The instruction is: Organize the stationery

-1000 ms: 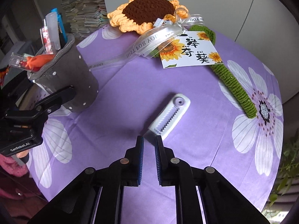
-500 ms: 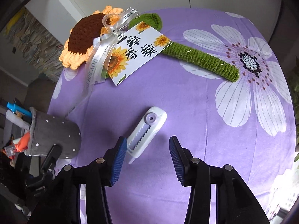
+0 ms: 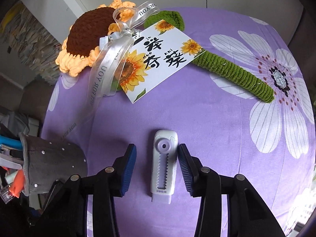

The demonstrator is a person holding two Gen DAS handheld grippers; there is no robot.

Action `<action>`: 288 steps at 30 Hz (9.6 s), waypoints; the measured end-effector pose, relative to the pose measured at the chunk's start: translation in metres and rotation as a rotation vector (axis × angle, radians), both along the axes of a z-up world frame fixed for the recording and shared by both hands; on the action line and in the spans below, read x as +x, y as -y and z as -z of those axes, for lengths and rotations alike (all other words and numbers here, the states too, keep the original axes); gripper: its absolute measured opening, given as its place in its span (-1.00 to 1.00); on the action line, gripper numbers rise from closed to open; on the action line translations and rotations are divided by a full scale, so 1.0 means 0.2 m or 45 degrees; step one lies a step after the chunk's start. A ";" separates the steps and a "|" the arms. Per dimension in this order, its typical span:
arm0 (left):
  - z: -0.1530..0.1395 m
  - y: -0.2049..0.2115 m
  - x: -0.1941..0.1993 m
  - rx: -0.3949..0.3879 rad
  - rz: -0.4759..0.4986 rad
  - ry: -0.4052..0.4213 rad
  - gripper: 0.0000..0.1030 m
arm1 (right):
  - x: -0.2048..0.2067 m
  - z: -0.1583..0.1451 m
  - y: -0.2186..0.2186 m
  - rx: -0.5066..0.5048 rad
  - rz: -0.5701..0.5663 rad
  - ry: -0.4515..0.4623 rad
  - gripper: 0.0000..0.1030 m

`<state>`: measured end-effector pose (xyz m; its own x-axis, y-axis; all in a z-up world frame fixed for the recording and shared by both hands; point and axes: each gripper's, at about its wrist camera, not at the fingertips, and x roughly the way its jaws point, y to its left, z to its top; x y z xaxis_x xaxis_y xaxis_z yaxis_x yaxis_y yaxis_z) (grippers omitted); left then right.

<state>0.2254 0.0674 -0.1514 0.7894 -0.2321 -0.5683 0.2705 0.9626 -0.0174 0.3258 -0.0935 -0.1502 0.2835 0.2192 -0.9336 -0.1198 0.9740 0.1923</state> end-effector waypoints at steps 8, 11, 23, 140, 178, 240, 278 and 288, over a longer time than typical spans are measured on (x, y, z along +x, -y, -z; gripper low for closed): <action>-0.03 0.04 -0.07 0.006 0.109 0.086 0.33 | -0.06 -0.02 0.02 0.004 -0.039 0.046 -0.46; -0.01 0.05 -0.03 0.022 0.110 0.026 0.35 | -0.08 -0.05 0.02 0.004 -0.056 0.074 -0.46; -0.03 0.03 -0.07 0.023 0.039 0.123 0.60 | -0.14 -0.08 0.07 0.034 -0.052 0.114 -0.46; -0.06 0.20 0.06 0.116 -0.181 -0.028 0.36 | -0.75 -0.30 0.21 0.058 0.019 0.601 -0.06; -0.19 0.63 0.08 0.171 -0.103 0.026 0.31 | -0.84 -0.34 0.59 0.128 0.151 0.696 -0.05; -0.50 0.58 -0.44 0.214 -0.159 0.201 0.98 | -1.04 -0.55 0.51 0.026 0.171 0.767 -0.04; -0.81 0.13 -1.18 0.012 -0.379 0.432 0.98 | -1.85 -0.98 0.15 -0.197 0.182 1.243 0.80; -0.89 0.12 -1.26 -0.019 -0.374 0.480 0.98 | -1.91 -1.02 0.21 -0.183 0.245 1.284 0.80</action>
<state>-0.0267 0.0438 0.0265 0.9734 0.0258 -0.2277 -0.0229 0.9996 0.0155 -0.0556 -0.1346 0.0546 0.9665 -0.0073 -0.2566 -0.0006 0.9995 -0.0307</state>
